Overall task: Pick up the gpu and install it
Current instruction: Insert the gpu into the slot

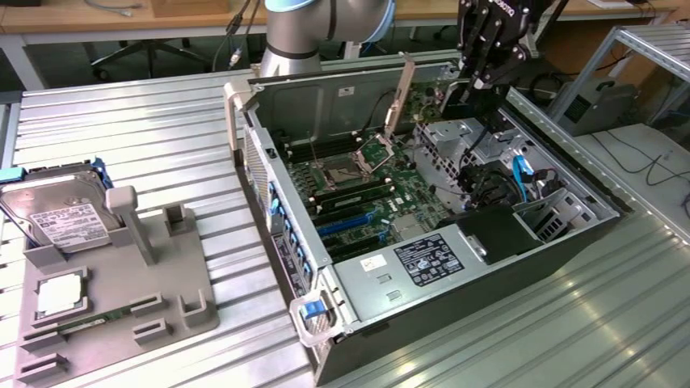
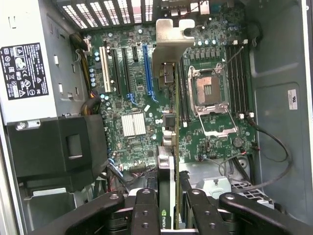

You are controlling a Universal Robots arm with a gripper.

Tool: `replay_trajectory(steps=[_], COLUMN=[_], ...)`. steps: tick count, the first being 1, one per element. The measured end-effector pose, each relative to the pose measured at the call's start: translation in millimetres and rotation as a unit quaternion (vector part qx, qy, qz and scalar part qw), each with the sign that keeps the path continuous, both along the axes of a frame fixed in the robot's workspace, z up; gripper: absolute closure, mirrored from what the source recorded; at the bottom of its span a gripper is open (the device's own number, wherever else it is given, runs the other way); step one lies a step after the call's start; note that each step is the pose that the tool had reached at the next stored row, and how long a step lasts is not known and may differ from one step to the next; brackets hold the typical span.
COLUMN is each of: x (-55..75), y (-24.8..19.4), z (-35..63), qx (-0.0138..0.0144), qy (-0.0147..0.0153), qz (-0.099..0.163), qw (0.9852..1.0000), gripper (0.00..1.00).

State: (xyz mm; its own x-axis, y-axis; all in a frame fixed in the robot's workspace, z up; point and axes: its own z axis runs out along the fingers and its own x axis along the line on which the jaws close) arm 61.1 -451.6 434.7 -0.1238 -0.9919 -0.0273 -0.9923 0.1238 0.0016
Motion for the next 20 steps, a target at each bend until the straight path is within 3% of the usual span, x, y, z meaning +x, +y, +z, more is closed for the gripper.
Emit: replay_trajectory(steps=[8, 20], x=[-20.3, -27.2], y=[0.0, 0.6], z=[-1.1, -1.2], qx=[0.0000, -0.0001], qy=[-0.0002, -0.0002], qz=[0.000, 0.000], qw=[1.0000, 1.0000], gripper=[0.73, 0.73])
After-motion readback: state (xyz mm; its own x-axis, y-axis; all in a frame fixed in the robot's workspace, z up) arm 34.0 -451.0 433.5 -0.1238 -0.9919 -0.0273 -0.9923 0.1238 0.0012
